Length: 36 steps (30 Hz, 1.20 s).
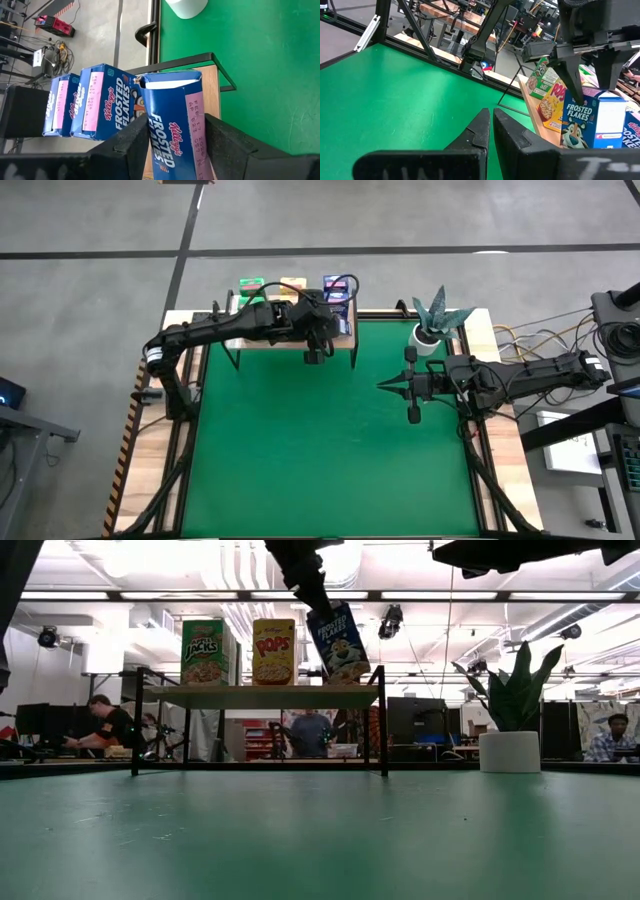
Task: Stack cereal on shelf
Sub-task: Put the blue cereal box on the shelf aligned with the other blue cereal boxes
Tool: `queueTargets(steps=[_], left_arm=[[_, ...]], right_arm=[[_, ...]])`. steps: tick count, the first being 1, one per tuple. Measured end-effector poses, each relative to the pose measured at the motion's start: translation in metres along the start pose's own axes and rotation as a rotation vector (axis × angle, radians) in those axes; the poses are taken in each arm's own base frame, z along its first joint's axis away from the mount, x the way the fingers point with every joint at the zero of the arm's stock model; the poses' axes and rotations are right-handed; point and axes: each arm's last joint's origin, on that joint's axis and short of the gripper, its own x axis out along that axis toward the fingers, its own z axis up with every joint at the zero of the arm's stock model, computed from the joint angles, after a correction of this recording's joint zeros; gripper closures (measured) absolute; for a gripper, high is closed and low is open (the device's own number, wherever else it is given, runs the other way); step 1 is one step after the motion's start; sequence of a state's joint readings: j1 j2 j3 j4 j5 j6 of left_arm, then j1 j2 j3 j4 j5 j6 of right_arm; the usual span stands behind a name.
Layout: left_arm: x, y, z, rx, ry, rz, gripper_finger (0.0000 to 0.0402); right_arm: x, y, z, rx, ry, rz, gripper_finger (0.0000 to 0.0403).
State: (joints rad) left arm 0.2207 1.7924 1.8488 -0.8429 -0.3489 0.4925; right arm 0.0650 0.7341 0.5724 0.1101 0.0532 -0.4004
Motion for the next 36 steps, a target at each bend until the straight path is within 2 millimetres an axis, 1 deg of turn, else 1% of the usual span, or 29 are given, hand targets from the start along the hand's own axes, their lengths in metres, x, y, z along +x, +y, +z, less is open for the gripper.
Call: queueTargets(steps=[8, 13, 19, 24, 28, 36], left_arm=[[0.000, 0.000, 0.000, -0.008, -0.001, 0.001, 0.0192], [0.000, 0.001, 0.001, -0.011, -0.008, 0.005, 0.0174], [-0.001, 0.001, 0.001, -0.007, -0.008, 0.014, 0.0170], [-0.006, 0.002, 0.001, -0.007, -0.018, 0.019, 0.0170], [-0.013, 0.001, 0.003, -0.007, -0.035, 0.020, 0.0170], [-0.035, -0.003, 0.007, -0.016, -0.082, 0.016, 0.0170]], right_arm=[[0.000, 0.000, 0.000, 0.000, 0.000, 0.000, 0.0390], [0.000, 0.000, 0.000, 0.000, 0.000, 0.000, 0.0390], [0.000, 0.000, 0.000, 0.000, 0.000, 0.000, 0.0390], [0.000, 0.000, 0.000, 0.000, 0.000, 0.000, 0.0390], [0.000, 0.000, 0.000, 0.000, 0.000, 0.000, 0.0390], [0.000, 0.000, 0.000, 0.010, 0.000, -0.001, 0.0390]])
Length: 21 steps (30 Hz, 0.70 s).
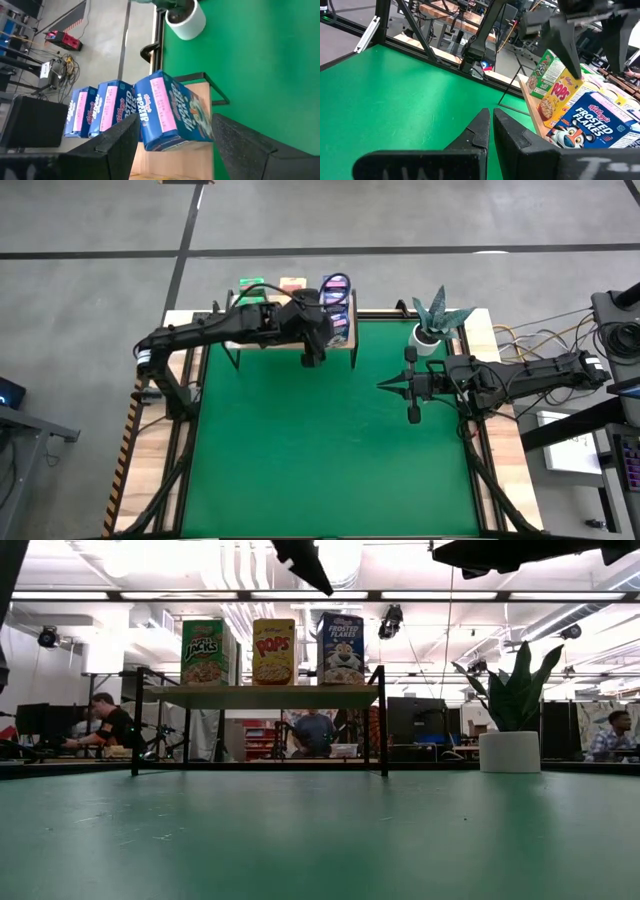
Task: Stack cereal on shelf
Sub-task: Put the blue cereal box on the shelf aligned with the other blue cereal boxes
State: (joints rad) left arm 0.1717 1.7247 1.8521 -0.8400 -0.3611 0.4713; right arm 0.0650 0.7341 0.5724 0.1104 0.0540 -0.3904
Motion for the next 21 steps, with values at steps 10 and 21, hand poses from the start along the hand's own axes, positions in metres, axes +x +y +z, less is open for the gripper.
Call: queueTargets(steps=[10, 21], left_arm=[[-0.009, -0.015, -0.005, -0.115, 0.071, 0.000, 0.0202], [0.020, -0.039, -0.019, -0.136, 0.099, -0.016, 0.0365]], right_arm=[[0.000, 0.000, 0.000, 0.005, 0.000, -0.001, 0.0390], [0.000, 0.000, 0.000, 0.005, 0.000, 0.000, 0.0390]])
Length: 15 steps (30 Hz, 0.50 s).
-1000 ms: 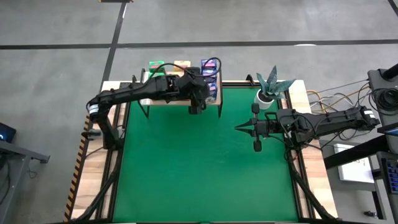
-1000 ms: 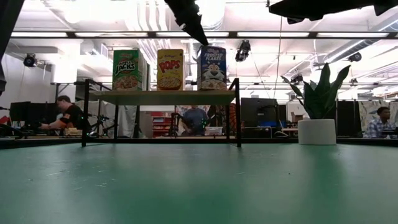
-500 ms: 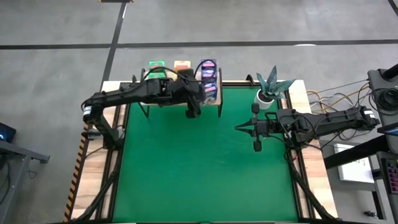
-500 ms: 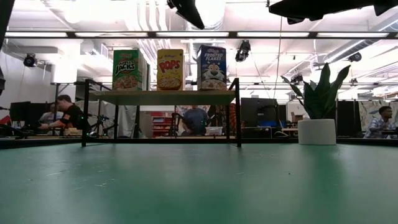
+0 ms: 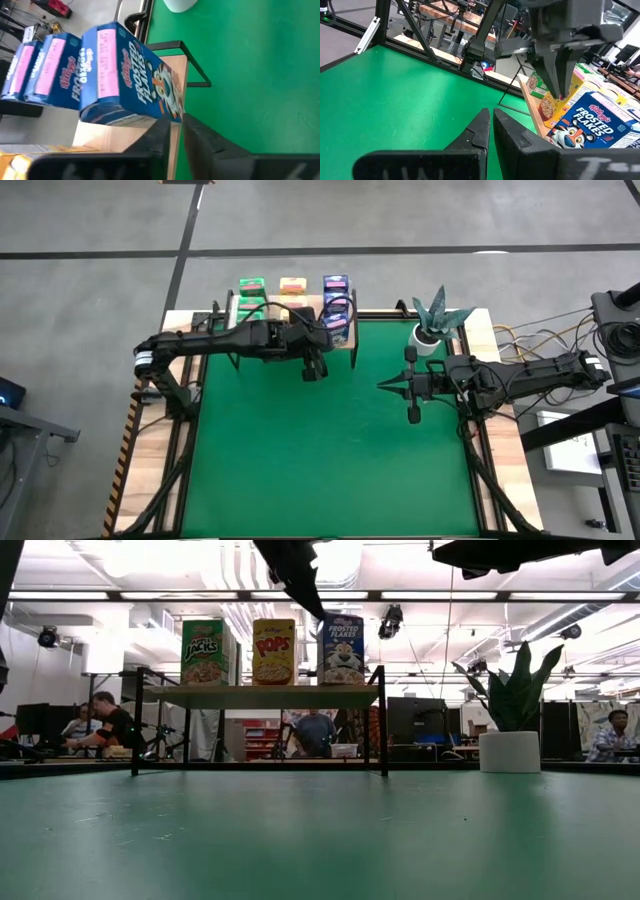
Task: Stack cereal on shelf
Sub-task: Put the blue cereal box on the shelf aligned with the other blue cereal boxes
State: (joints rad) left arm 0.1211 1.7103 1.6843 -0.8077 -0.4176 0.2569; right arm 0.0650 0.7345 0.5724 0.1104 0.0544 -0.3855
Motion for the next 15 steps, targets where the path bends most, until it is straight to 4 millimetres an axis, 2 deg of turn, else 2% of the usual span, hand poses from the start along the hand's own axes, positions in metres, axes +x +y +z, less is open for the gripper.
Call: queueTargets(steps=[4, 15], left_arm=[[0.003, -0.001, 0.000, -0.009, -0.015, 0.005, 0.0397], [0.010, 0.014, 0.001, -0.049, -0.047, 0.062, 0.0400]], right_arm=[[0.000, 0.000, 0.000, 0.000, 0.000, 0.000, 0.0390], [0.000, 0.000, 0.000, 0.003, 0.000, 0.000, 0.0390]])
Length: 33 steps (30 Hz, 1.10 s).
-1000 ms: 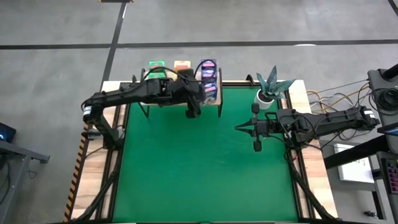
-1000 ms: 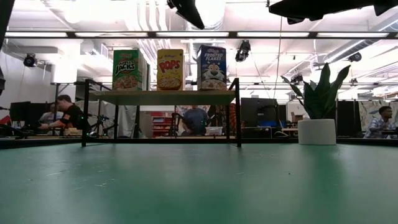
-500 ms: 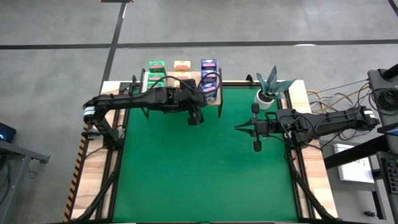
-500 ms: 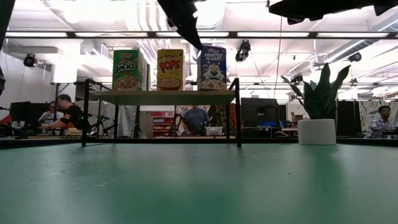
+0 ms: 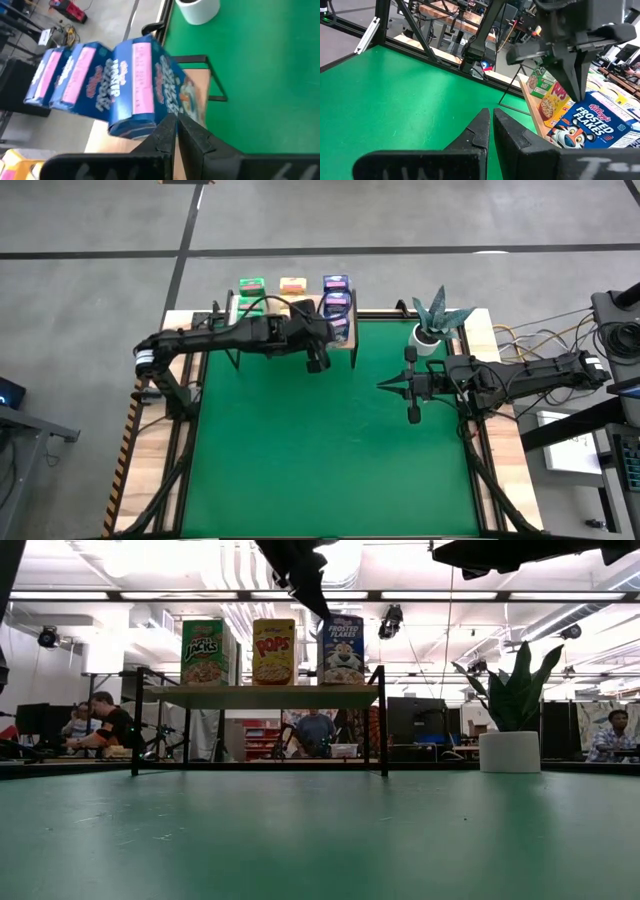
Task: Stack cereal on shelf
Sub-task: Put the blue cereal box on the shelf aligned with the other blue cereal boxes
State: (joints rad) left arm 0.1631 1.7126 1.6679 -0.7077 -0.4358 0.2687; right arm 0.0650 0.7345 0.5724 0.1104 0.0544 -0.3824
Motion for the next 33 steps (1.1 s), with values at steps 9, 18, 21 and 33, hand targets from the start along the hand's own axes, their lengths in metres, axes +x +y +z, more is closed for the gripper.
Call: queueTargets(steps=[9, 18, 21, 33], left_arm=[[0.005, 0.011, -0.003, -0.024, 0.007, 0.024, 0.0401], [-0.001, 0.003, -0.003, -0.005, 0.030, -0.003, 0.0401], [-0.016, 0.003, 0.001, 0.016, 0.041, 0.001, 0.0401], [-0.019, 0.022, 0.003, -0.004, 0.064, 0.185, 0.0401]], right_arm=[[0.000, 0.000, 0.000, 0.000, 0.000, 0.000, 0.0390], [0.000, 0.000, 0.000, -0.001, 0.000, 0.000, 0.0390], [0.000, 0.000, 0.000, -0.001, 0.000, 0.000, 0.0390], [0.000, 0.000, 0.000, 0.000, 0.000, 0.000, 0.0390]])
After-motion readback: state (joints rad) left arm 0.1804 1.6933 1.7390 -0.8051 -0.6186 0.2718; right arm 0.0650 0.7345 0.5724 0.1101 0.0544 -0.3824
